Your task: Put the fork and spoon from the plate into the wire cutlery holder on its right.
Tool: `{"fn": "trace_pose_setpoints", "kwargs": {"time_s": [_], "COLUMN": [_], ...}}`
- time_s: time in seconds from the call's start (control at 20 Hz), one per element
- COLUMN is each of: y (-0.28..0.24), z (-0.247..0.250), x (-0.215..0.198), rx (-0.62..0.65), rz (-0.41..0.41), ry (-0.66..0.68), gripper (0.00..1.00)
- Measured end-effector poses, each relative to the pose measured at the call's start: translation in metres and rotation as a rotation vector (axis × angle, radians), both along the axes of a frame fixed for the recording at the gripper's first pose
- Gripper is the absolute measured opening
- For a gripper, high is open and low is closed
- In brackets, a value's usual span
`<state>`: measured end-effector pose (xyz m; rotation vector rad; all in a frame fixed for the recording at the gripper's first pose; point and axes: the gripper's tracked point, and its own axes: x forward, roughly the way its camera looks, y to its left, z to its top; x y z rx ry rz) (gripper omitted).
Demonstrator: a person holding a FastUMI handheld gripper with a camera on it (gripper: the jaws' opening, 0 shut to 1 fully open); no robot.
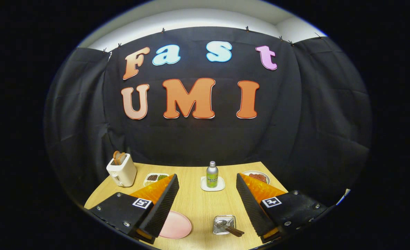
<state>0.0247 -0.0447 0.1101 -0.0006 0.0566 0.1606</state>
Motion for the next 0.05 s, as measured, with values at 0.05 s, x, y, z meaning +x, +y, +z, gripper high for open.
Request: {"fn": "trace_pose_setpoints", "kwargs": {"time_s": [0.05], "y": [-0.0025], "z": [-0.0005], "x": [0.0005], "rx": [0.006], "rz": [-0.001], "ry": [0.000], "gripper": [0.99]}}
